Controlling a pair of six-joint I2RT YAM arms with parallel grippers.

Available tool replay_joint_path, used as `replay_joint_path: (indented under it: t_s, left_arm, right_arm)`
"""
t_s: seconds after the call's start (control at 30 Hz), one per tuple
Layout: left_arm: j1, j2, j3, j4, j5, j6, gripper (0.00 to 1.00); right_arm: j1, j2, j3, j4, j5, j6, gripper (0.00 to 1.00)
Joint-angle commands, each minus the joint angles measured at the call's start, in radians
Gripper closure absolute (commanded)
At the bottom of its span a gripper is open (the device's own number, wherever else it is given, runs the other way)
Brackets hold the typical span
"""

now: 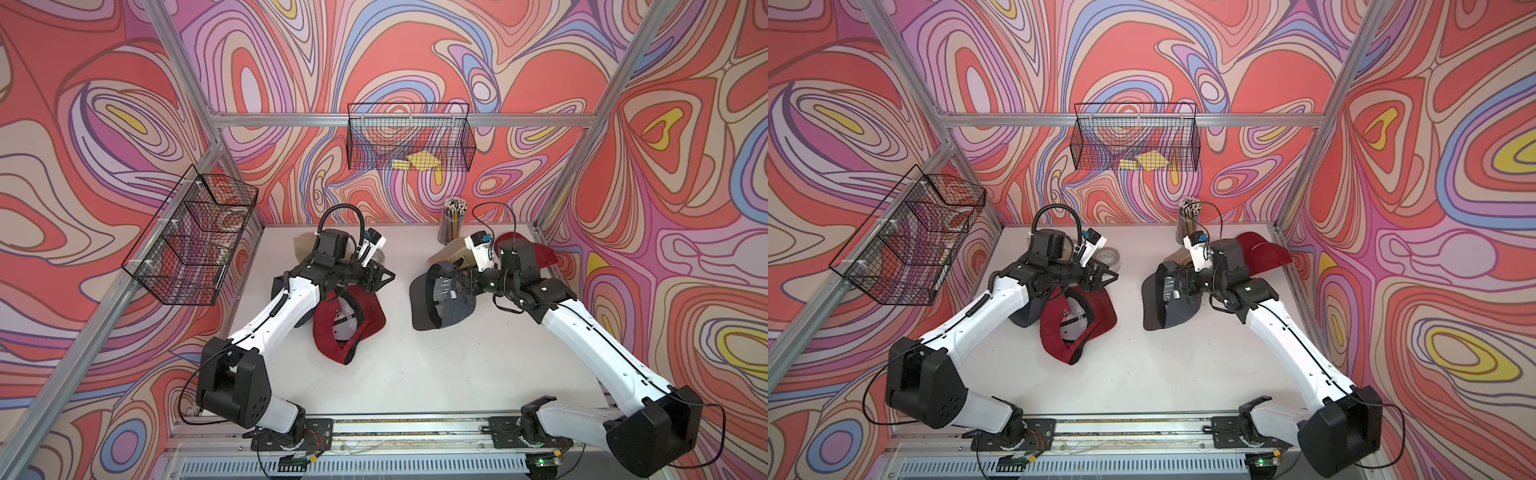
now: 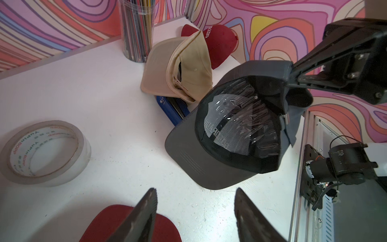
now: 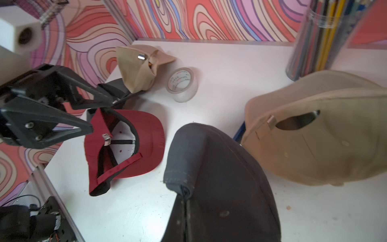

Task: Open the adjustable buckle of the baseball cap
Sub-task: Pick up the baseball cap from the center of the board, then open the adjustable buckle on the baseball cap.

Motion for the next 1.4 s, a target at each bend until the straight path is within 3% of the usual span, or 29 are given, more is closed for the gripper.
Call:
replay_joint_path:
  t_s: [0.0,0.3,0.5,1.07,1.37]
  left_arm:
    - [-0.002,-0.075,-0.048,0.135,0.087,0.051,0.35]
    - [-0.002,-0.131,-0.12,0.301,0.169,0.077,0.31]
    - [-0.002,-0.153,-0.148,0.345,0.162,0.088,0.31]
    - [-0.034,-0.062,-0.124,0.314,0.289,0.125,0.35]
    - [-0.068,-0.024,-0.099,0.242,0.233,0.18,0.37]
  right_arm:
    - [0.002,0.021,0.051,0.05,-0.191,-0.104,1.0]
    - [0.002,0.122,0.158,-0.001,-0.352,-0.215,1.0]
    - [0.01,0.169,0.162,0.002,-0.447,-0.251,1.0]
    - [0.059,0.217,0.172,-0.022,-0.516,-0.308,1.0]
    - [0.083,0.229,0.178,-0.016,-0.523,-0.309,1.0]
